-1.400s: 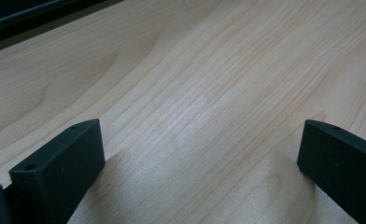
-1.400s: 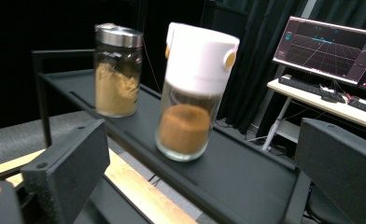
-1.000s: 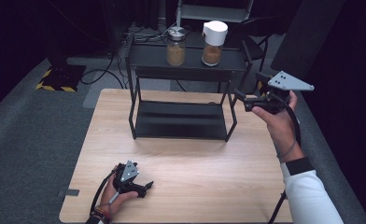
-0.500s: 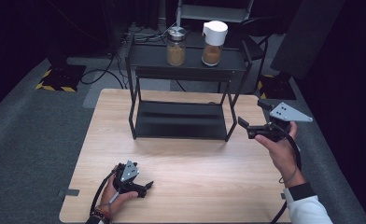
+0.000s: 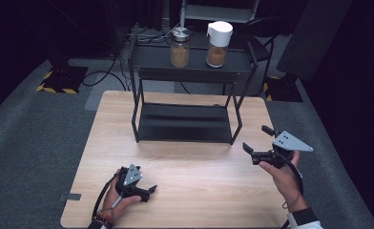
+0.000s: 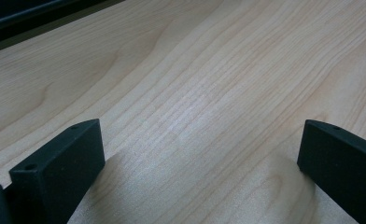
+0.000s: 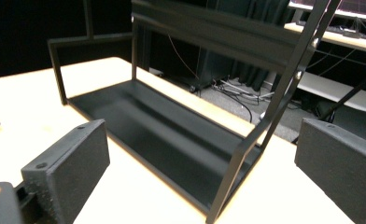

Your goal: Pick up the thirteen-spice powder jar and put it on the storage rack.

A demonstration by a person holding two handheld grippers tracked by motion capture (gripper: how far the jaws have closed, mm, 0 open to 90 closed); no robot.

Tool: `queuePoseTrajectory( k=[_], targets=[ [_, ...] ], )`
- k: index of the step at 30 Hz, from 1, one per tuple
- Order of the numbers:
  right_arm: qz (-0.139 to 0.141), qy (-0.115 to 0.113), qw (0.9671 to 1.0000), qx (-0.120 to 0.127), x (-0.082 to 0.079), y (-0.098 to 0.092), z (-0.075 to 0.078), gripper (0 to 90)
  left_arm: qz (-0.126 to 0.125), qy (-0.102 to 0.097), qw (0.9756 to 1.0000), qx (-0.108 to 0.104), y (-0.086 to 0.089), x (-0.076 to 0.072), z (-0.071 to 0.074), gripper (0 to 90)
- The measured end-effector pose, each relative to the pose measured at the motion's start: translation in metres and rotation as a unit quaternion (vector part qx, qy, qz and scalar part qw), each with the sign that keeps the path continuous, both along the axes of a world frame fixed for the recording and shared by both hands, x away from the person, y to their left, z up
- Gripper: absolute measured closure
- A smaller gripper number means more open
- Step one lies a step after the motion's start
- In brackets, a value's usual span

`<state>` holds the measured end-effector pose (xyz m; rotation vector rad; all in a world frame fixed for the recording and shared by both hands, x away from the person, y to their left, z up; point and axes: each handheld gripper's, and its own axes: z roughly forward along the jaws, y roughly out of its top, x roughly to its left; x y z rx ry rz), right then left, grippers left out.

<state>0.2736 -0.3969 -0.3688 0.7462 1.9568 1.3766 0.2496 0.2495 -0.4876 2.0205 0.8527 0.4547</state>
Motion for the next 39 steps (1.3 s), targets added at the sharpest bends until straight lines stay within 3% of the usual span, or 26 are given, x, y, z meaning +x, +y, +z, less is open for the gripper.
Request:
queuePoseTrajectory(
  k=[13, 23, 39],
  targets=[
    [-0.004, 0.027, 0.9996, -0.008, -0.016, 0.000, -0.039, 2.8, 0.000, 0.000, 1.0000, 0.000, 0.000, 0.000, 0.000, 0.1],
    [-0.003, 0.043, 0.9986, -0.029, -0.023, 0.004, -0.056, 2.8, 0.000, 0.000, 1.0000, 0.000, 0.000, 0.000, 0.000, 0.1],
    [-0.010, 0.099, 0.9940, -0.045, -0.033, 0.009, -0.089, 2.6, 0.000, 0.000, 1.0000, 0.000, 0.000, 0.000, 0.000, 0.1]
  ],
)
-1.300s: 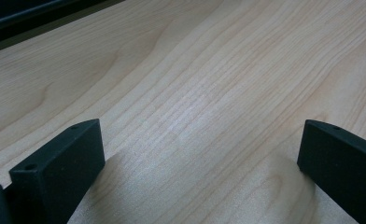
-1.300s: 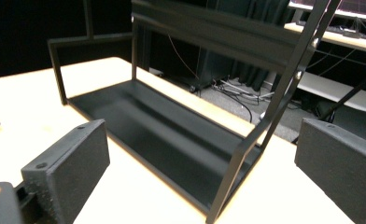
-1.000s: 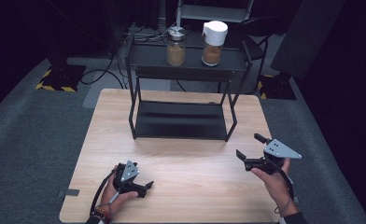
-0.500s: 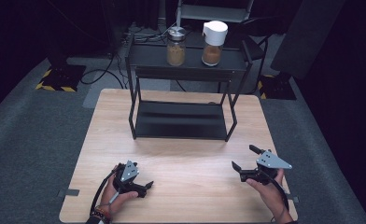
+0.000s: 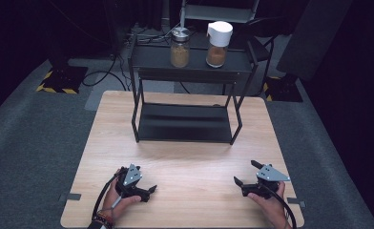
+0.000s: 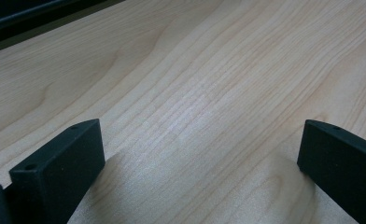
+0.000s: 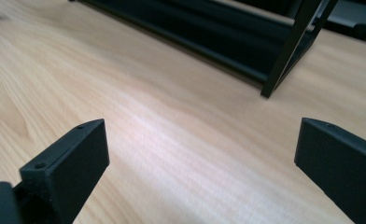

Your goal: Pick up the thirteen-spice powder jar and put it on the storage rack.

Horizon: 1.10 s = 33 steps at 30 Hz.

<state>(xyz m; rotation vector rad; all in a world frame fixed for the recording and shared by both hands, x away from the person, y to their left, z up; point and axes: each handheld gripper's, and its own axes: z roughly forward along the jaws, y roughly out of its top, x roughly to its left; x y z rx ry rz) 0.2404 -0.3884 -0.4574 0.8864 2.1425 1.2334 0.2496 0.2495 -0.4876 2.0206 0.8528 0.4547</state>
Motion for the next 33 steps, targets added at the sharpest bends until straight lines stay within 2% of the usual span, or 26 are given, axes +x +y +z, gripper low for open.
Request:
queuePoseTrajectory(
  k=[6, 11, 16, 22, 27, 33],
  targets=[
    [-0.010, 0.029, 0.9995, -0.005, -0.003, 0.000, -0.016, 3.0, 0.000, 0.000, 1.0000, 0.000, 0.000, 0.000, 0.000, 0.1],
    [-0.013, 0.040, 0.9991, -0.005, -0.005, 0.000, -0.023, 3.7, 0.000, 0.000, 1.0000, 0.000, 0.000, 0.000, 0.000, 0.0],
    [-0.016, 0.051, 0.9984, -0.017, -0.005, 0.002, -0.025, 3.7, 0.000, 0.000, 1.0000, 0.000, 0.000, 0.000, 0.000, 0.0],
    [-0.021, 0.060, 0.9979, -0.012, -0.004, 0.001, -0.025, 3.6, 0.000, 0.000, 1.0000, 0.000, 0.000, 0.000, 0.000, 0.0],
    [-0.022, 0.077, 0.9968, -0.003, 0.001, -0.002, -0.024, 3.3, 0.000, 0.000, 1.0000, 0.000, 0.000, 0.000, 0.000, 0.1],
    [-0.021, 0.077, 0.9968, -0.003, 0.002, -0.002, -0.024, 2.7, 0.001, 0.000, 1.0000, 0.000, 0.000, 0.000, 0.000, 0.0]
  ],
)
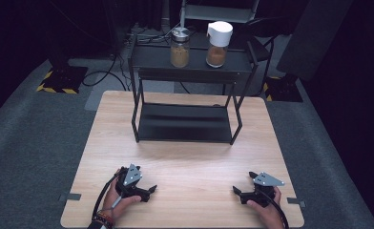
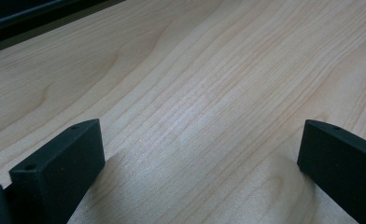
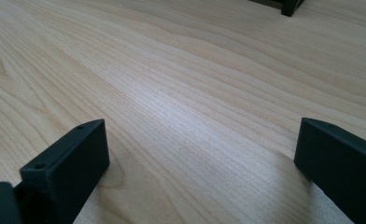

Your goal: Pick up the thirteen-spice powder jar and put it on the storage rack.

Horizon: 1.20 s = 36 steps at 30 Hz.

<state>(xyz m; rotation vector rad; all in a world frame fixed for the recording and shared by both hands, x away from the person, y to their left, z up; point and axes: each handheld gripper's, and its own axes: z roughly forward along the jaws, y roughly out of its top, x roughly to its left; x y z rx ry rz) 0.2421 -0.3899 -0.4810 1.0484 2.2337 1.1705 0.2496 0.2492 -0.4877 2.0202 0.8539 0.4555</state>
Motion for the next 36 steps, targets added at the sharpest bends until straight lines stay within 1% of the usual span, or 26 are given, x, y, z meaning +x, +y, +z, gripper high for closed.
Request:
queuePoseTrajectory(
  k=[36],
  targets=[
    [-0.009, 0.002, 1.0000, -0.001, -0.0009, 0.0027, 0.0004, 0.9, 0.000, 0.000, 1.0000, 0.000, -0.0001, -0.0001, -0.0001, 0.0]
  ],
)
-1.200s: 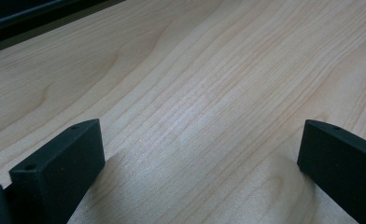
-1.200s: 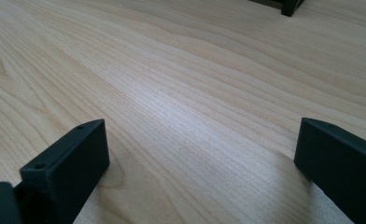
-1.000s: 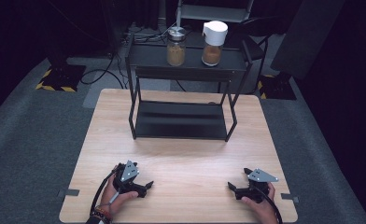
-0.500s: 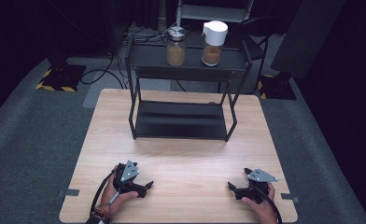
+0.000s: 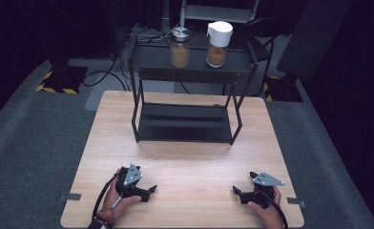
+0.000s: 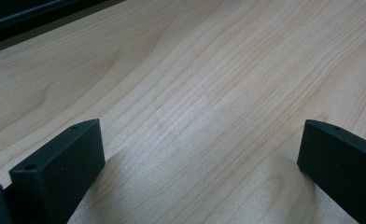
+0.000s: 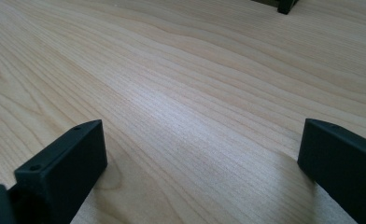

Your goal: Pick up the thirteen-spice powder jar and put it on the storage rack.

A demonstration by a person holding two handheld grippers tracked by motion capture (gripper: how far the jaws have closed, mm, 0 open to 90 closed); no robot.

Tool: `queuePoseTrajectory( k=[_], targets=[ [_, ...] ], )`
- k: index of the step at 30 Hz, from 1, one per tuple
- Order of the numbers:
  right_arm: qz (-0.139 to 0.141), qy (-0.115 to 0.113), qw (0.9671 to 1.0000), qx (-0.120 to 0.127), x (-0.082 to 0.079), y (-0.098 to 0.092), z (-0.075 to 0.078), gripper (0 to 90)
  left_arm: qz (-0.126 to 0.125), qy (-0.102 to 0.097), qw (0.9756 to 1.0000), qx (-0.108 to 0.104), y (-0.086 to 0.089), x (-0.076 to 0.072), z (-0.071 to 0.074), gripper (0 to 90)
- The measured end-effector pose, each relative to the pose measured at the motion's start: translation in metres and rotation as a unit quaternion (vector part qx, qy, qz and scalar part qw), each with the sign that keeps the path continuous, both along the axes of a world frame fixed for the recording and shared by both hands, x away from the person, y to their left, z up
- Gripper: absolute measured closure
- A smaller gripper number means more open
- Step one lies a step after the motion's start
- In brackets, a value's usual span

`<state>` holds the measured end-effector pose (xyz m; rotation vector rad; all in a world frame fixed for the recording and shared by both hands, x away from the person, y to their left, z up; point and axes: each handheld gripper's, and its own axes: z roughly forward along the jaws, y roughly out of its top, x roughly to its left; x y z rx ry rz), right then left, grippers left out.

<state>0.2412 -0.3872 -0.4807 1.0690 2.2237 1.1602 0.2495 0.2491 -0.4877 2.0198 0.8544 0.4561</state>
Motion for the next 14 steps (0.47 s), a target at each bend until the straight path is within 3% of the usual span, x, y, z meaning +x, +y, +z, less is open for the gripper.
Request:
queuePoseTrajectory(
  k=[14],
  targets=[
    [-0.006, 0.000, 1.0000, -0.001, -0.0010, 0.0015, 0.0002, 0.4, 0.005, 0.001, 1.0000, -0.001, -0.0015, -0.0003, 0.0000, 0.0]
  ],
)
